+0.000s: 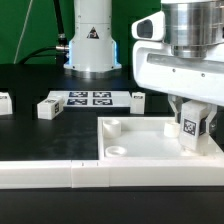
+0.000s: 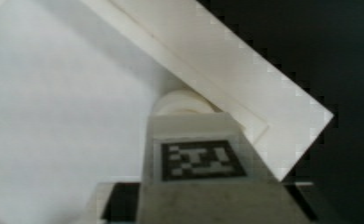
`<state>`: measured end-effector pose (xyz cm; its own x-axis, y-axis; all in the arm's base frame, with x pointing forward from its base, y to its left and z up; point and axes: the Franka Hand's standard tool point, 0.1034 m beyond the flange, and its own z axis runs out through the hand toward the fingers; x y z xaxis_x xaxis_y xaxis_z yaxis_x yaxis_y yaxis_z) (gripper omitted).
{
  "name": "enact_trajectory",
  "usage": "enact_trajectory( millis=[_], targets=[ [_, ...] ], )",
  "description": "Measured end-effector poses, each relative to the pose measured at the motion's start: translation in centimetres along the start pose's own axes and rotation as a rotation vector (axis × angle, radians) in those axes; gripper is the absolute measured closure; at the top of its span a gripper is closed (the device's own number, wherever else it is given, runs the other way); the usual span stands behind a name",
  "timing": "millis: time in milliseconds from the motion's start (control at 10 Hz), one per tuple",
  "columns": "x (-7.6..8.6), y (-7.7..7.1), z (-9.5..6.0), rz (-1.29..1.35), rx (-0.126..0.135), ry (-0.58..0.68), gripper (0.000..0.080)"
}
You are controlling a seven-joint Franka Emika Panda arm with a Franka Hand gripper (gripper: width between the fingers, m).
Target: Assemble one leg
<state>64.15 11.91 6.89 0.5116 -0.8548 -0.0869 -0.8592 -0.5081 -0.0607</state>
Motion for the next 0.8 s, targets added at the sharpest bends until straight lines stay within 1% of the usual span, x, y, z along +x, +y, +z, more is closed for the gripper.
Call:
enact_trajectory(
  millis=[100,200,300,400,500,600,700,800],
  targets=[
    [-0.1,0.0,0.03,0.104,0.0,-0.005,0.0506],
    [-0.22,-0.02,0.06,0.152,0.002,-0.013,0.0506],
    [-0.41,-0.12,0.09,0.194,0.006,-0.022,0.0404],
    [-0.45,-0.13,0.1,0.163,0.007,-0.022,0.0404],
    [-0.44,-0.15,0.08,0.127,0.009,-0.023,0.0265],
    [-0.43,-0.22,-0.01,0.113,0.014,-0.026,0.0184],
    [-0.47,-0.28,-0.12,0.044,0.015,-0.027,0.0184],
    [-0.58,-0.36,-0.16,-0.107,0.018,-0.027,0.0157]
  ],
)
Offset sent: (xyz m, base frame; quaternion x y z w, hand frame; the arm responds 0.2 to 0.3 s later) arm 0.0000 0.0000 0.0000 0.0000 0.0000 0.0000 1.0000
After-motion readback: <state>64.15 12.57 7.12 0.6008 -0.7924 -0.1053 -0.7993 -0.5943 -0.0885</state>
